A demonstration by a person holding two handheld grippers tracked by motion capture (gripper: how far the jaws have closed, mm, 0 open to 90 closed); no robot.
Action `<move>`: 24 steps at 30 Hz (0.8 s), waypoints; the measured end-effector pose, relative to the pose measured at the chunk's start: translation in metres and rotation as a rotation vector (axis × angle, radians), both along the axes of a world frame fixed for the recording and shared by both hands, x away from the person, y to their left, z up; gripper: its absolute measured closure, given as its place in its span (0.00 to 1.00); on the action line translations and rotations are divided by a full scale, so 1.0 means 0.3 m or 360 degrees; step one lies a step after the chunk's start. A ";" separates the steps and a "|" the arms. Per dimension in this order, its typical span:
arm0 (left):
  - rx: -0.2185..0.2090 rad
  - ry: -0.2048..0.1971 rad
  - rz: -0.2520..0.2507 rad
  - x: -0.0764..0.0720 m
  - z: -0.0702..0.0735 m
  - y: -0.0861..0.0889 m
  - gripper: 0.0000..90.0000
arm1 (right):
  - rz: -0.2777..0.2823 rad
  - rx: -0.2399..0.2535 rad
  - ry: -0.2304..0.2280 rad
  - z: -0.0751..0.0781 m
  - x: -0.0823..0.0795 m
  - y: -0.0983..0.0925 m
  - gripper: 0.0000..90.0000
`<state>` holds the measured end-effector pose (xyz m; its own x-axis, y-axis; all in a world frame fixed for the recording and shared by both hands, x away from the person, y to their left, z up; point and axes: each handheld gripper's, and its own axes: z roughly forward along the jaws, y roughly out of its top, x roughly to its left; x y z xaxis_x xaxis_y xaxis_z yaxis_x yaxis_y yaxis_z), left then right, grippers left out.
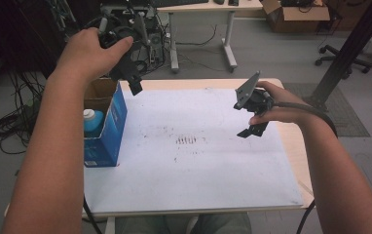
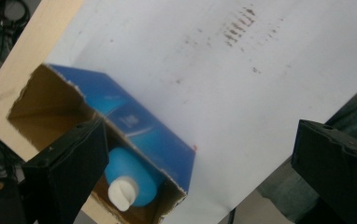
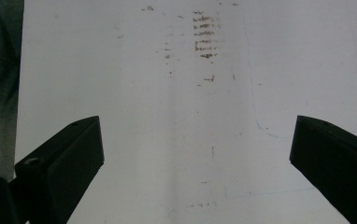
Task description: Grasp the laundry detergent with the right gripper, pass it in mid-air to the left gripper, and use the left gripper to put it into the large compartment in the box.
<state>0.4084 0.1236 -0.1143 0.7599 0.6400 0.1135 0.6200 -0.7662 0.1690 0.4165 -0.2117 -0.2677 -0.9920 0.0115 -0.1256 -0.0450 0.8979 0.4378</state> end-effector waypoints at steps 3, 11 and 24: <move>-0.0008 -0.0011 -0.0117 -0.006 0.003 -0.032 0.05 | -0.0006 -0.0005 0.0004 0.000 -0.001 -0.002 0.03; -0.0013 0.0052 -0.0499 -0.035 -0.038 -0.133 0.05 | -0.0017 -0.0018 0.0011 0.001 -0.005 -0.014 0.03; 0.0085 0.0179 -0.0798 -0.065 -0.157 -0.257 0.05 | -0.0020 -0.0056 0.0022 -0.005 -0.015 -0.014 0.03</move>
<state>0.3890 0.0467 -0.1614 0.9813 0.1892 0.0360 0.1861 -0.9797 0.0750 0.4122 -0.2158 -0.2692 -0.9934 0.0198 -0.1127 -0.0279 0.9133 0.4063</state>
